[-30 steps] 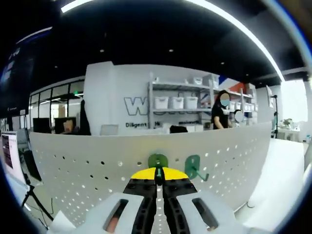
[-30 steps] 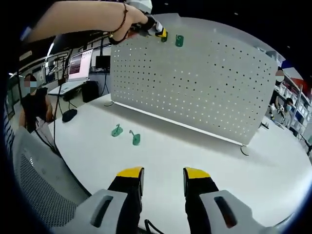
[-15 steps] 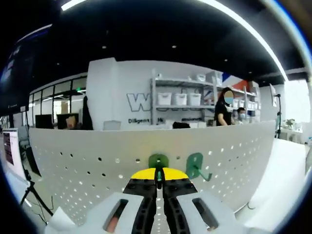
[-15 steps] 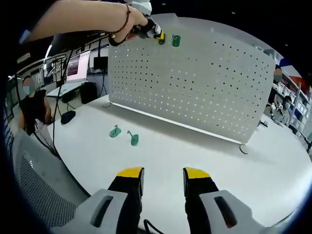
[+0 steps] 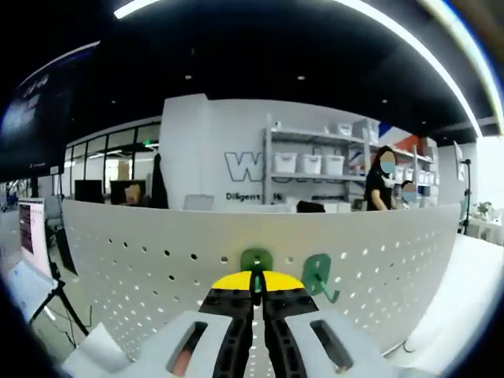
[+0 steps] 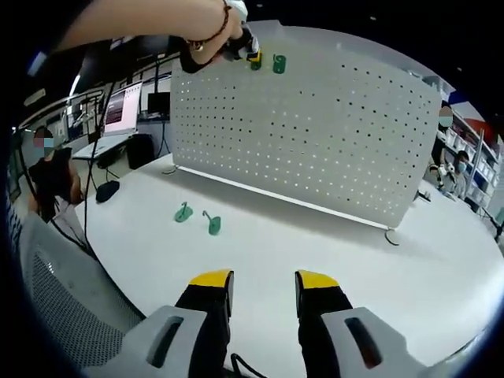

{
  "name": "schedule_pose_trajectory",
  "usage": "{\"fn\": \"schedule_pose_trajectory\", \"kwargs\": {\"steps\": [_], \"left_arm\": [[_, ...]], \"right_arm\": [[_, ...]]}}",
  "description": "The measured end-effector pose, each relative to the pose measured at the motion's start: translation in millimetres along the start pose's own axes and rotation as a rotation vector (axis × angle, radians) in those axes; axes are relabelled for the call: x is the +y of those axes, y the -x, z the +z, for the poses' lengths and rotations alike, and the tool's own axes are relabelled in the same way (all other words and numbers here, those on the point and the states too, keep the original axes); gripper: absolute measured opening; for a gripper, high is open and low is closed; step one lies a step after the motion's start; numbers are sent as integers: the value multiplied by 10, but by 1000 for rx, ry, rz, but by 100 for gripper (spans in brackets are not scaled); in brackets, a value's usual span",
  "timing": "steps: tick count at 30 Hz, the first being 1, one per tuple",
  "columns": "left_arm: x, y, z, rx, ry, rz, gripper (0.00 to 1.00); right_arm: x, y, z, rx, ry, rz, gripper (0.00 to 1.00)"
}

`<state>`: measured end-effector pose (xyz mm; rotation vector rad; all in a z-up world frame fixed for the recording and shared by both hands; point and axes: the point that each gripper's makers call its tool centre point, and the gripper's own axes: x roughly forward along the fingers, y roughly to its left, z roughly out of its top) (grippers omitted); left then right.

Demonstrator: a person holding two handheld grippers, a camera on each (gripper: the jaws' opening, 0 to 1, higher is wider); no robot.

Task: Insert the hook assembly into the mounting plate slot until the hook locks in place.

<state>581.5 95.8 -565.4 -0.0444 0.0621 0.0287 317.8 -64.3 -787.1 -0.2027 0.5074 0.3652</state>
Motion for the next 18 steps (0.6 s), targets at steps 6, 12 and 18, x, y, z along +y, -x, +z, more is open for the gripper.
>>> {"fn": "schedule_pose_trajectory", "kwargs": {"steps": [6, 12, 18], "left_arm": [[29, -24, -31, 24, 12, -6, 2], [32, -37, -26, 25, 6, 4, 2], [34, -48, -48, 27, 26, 5, 2]], "right_arm": [[6, 6, 15, -10, -1, 2, 29], [12, 7, 20, -12, 7, 4, 29], [1, 2, 12, -9, 2, 2, 29]]}}
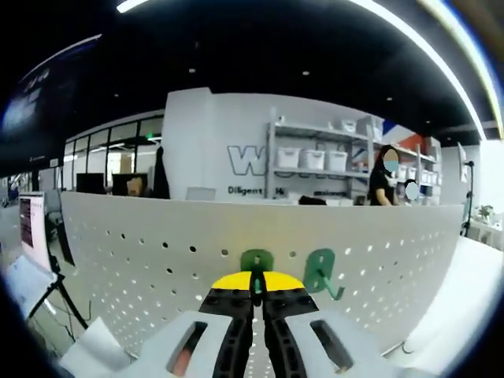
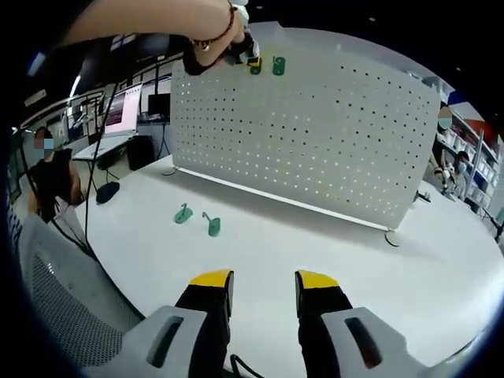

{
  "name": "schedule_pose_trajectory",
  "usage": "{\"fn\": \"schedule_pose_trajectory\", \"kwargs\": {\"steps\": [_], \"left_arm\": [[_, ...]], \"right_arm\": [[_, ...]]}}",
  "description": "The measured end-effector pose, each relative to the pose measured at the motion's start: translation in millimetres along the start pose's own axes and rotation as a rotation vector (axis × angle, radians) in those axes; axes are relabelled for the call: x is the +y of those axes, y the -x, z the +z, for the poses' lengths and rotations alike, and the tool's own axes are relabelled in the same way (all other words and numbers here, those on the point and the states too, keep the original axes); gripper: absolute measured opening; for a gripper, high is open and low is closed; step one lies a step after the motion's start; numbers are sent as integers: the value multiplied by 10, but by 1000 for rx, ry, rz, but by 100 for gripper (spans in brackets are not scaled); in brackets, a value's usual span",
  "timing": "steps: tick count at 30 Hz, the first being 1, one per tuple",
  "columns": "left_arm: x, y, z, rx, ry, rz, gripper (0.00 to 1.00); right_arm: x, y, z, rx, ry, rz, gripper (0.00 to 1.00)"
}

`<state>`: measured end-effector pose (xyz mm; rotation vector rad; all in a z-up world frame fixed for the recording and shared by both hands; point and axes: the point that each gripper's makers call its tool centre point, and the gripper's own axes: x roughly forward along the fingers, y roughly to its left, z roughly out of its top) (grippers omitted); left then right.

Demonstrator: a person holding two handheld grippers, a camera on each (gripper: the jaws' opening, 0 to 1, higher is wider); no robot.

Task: Insert the hook assembly into the mounting plate slot until the hook locks in place.

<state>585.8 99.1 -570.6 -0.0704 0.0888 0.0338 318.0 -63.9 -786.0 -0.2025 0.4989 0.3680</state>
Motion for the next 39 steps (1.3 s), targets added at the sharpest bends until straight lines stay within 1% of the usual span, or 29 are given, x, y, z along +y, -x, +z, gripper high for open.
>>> {"fn": "schedule_pose_trajectory", "kwargs": {"steps": [2, 4, 5, 6, 7, 8, 9, 10, 13, 17, 22, 24, 28, 30, 33, 37, 39], "left_arm": [[1, -4, 2, -1, 14, -1, 2], [-1, 3, 0, 3, -7, -5, 2], [-1, 13, 0, 3, -4, -5, 2], [3, 23, -2, 2, 2, -9, 3], [5, 30, -3, 1, 31, -15, 3], [6, 30, -3, 4, 41, -19, 3], [4, 23, -2, 6, 16, -22, 3], [2, 22, 0, 9, 15, -22, 3], [1, 29, 1, 18, 36, -31, 4], [8, 58, 58, 9, 16, -47, 6], [31, 95, 136, -1, 21, -82, 9], [40, 122, 156, -4, 10, -105, 12], [116, 209, 132, 13, 15, -143, 20], [133, 232, 88, 34, 32, -188, 24], [194, 259, 69, 52, 39, -220, 28], [199, 328, 83, 69, 20, -283, 30], [225, 361, 26, 100, 40, -322, 31]], "right_arm": [[1, 1, -2, 0, 0, 0, 29], [2, 3, 0, -1, 2, 0, 29], [1, 4, 0, -1, 3, 0, 29], [-1, 4, 1, -2, 3, -1, 29], [-4, 6, 5, -3, 2, -2, 29], [-10, 6, 9, -5, 1, -4, 29], [-12, 7, 9, -4, 1, -5, 29], [-13, 7, 8, -4, 2, -6, 29], [-18, 9, 13, -7, 5, -9, 29], [-33, 11, 15, -7, 5, -15, 29], [-53, 12, 16, -8, 4, -24, 29], [-58, 14, 21, -10, 6, -27, 29], [-67, 14, 22, -11, 9, -32, 29], [-72, 14, 21, -10, 11, -36, 29], [-75, 16, 20, -9, 17, -38, 29], [-78, 16, 17, -5, 23, -40, 29], [-83, 16, 12, -3, 23, -41, 30]]}}
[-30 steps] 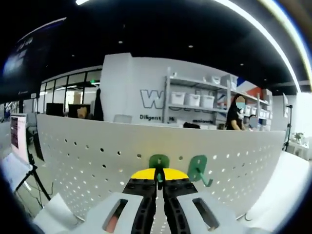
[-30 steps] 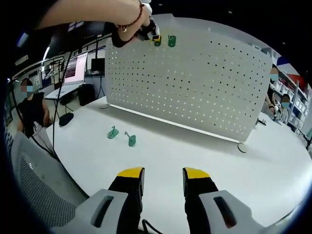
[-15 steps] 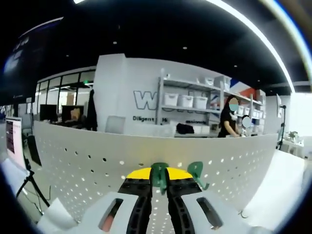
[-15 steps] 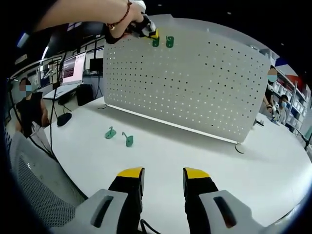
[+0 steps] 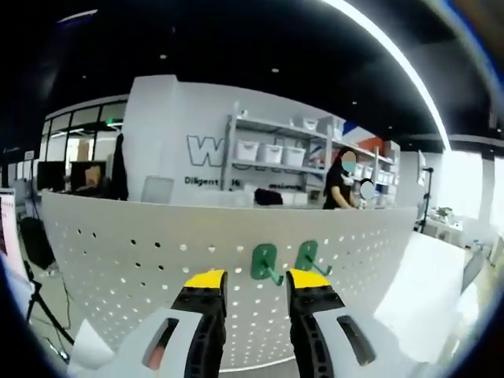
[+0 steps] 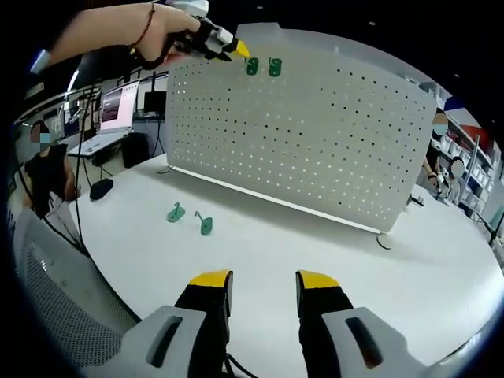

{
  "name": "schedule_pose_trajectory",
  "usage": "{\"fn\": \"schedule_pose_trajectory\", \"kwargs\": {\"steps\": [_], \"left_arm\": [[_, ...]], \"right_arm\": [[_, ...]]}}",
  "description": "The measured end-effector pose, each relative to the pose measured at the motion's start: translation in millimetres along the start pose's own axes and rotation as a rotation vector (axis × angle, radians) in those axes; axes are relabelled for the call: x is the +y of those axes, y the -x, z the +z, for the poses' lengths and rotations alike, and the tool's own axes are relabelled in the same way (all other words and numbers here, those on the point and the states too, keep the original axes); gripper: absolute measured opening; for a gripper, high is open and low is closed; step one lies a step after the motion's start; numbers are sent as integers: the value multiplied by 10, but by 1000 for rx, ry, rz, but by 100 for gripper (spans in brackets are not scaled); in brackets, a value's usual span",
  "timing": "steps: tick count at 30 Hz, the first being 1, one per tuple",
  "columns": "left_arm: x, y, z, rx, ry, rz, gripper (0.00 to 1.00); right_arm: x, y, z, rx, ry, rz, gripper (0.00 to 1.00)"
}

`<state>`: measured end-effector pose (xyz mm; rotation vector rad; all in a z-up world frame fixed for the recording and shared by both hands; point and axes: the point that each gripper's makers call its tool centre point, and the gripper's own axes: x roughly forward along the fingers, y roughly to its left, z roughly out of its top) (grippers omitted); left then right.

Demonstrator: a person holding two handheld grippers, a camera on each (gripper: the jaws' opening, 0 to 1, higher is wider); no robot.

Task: Insert the hook assembly into the mounting plate slot until the hook locks in place.

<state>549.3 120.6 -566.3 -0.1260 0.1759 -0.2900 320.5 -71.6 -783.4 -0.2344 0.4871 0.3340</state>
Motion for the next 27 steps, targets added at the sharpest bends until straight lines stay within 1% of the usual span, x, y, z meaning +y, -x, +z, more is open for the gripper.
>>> {"fn": "schedule_pose_trajectory", "kwargs": {"steps": [4, 6, 10, 12, 14, 16, 17, 18, 20, 21, 22, 25, 27], "left_arm": [[169, 102, -106, 36, 7, -22, 33], [215, 169, -165, 55, 11, -33, 37], [230, 297, -269, 85, 1, -66, 42], [221, 353, -335, 109, 2, -89, 45], [235, 422, -409, 127, 5, -97, 48], [239, 511, -506, 142, 0, -101, 52], [234, 568, -593, 162, 5, -112, 52], [229, 606, -646, 175, 9, -120, 52], [263, 684, -784, 200, 15, -120, 53], [280, 735, -881, 224, 18, -125, 54], [291, 773, -938, 238, 28, -127, 54], [314, 890, -1058, 256, 51, -134, 55], [299, 964, -1158, 281, 61, -146, 55]], "right_arm": [[-7, 2, -3, 1, 4, -4, 30], [-4, 3, -4, 1, 6, -4, 30], [1, 5, -15, 7, 10, -5, 30], [-4, 7, -18, 7, 11, -8, 30], [-9, 9, -20, 8, 12, -11, 30], [-16, 10, -24, 9, 14, -15, 30], [-16, 8, -27, 10, 14, -15, 30], [-16, 8, -30, 12, 16, -15, 30], [-16, 9, -33, 14, 21, -16, 30], [-15, 9, -34, 14, 21, -17, 30], [-13, 8, -37, 16, 22, -17, 30], [-8, 8, -39, 19, 25, -17, 30], [-1, 6, -41, 20, 29, -15, 30]]}}
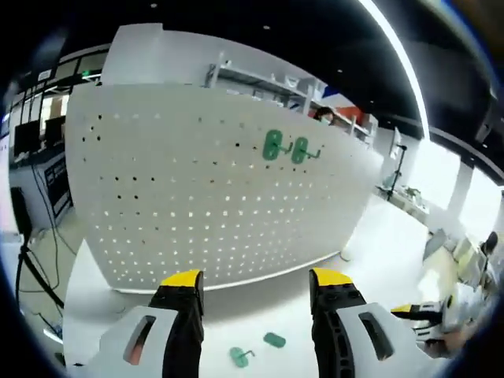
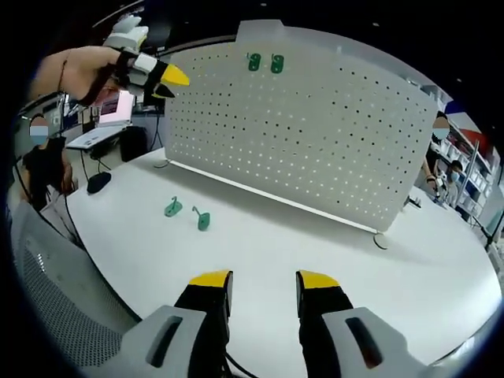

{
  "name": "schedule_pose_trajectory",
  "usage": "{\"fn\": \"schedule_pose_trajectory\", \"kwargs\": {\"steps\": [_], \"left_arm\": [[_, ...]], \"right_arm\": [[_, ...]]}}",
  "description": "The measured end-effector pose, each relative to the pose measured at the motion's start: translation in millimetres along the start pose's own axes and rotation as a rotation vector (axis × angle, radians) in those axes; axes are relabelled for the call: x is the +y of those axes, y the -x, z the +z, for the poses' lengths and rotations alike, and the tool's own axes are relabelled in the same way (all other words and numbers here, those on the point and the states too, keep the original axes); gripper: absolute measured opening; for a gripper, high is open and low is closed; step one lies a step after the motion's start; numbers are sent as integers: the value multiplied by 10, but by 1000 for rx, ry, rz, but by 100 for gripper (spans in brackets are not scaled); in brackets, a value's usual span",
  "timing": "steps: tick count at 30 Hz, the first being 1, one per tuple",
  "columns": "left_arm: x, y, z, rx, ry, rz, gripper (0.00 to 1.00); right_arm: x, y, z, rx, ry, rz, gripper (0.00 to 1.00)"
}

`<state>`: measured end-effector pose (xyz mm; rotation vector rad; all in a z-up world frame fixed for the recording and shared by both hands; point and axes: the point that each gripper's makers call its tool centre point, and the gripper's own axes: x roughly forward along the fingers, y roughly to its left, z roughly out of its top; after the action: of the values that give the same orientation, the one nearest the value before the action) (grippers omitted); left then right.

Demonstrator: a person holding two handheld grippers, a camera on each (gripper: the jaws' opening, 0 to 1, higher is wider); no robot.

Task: Insert the hook assembly into the mounting plate slot until the hook locks in place.

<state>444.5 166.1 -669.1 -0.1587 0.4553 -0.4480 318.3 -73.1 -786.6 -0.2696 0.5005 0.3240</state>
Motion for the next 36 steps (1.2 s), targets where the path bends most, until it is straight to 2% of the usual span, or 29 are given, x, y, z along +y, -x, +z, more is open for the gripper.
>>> {"fn": "schedule_pose_trajectory", "kwargs": {"steps": [6, 11, 24, 32, 36], "left_arm": [[-83, 46, -315, 75, -4, -26, 58], [-153, 82, -428, 90, 25, -54, 60], [-193, 246, -920, 184, 77, -81, 65], [-185, 473, -1183, 223, 114, -79, 68], [-159, 543, -1258, 236, 113, -72, 68]], "right_arm": [[24, -11, -7, 8, 10, 6, 30], [22, -12, -7, 9, 16, 2, 30], [15, -18, -13, 16, 28, -4, 29], [21, -17, -6, 15, 33, -5, 29], [28, -20, -4, 14, 31, -2, 29]]}}
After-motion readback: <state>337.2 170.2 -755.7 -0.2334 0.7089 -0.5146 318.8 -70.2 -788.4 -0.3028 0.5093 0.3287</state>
